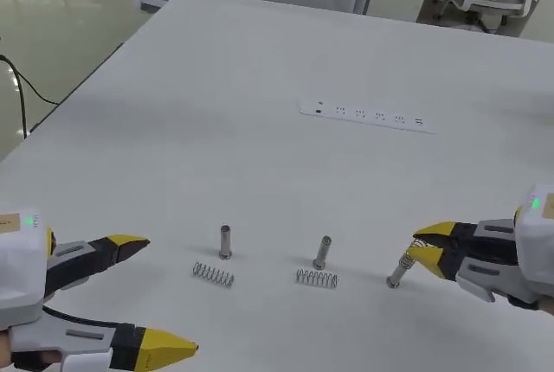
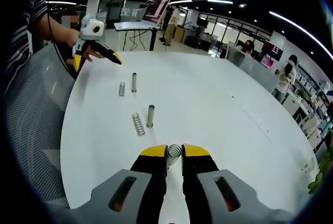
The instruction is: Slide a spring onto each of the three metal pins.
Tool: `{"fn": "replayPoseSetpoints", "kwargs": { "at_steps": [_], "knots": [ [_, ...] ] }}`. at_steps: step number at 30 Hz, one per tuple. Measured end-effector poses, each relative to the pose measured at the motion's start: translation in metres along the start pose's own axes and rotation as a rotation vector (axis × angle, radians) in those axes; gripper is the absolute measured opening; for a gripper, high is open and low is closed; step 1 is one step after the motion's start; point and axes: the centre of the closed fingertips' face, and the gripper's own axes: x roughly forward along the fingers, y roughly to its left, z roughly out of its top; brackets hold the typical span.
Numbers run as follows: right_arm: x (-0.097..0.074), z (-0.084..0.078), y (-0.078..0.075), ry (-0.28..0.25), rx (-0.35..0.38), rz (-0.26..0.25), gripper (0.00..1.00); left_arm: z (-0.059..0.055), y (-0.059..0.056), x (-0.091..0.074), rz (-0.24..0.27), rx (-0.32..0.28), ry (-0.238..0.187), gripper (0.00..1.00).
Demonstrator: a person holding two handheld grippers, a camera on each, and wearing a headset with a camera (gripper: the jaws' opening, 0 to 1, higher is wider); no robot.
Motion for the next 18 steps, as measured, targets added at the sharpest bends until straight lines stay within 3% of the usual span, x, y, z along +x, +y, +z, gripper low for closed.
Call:
{"fn": "replayPoseSetpoints", "kwargs": {
  "at_steps": [11,18],
  "knots": [
    [0.013,-0.015,0.003,0.032,0.012,0.018,0.07,0.011,0.0,0.0,0.008,0.006,-0.035,0.97],
    [0.02,-0.027,0.007,0.047,0.024,0.018,0.08,0.009,-0.002,-0.001,0.008,0.004,-0.031,0.97]
  ]
}}
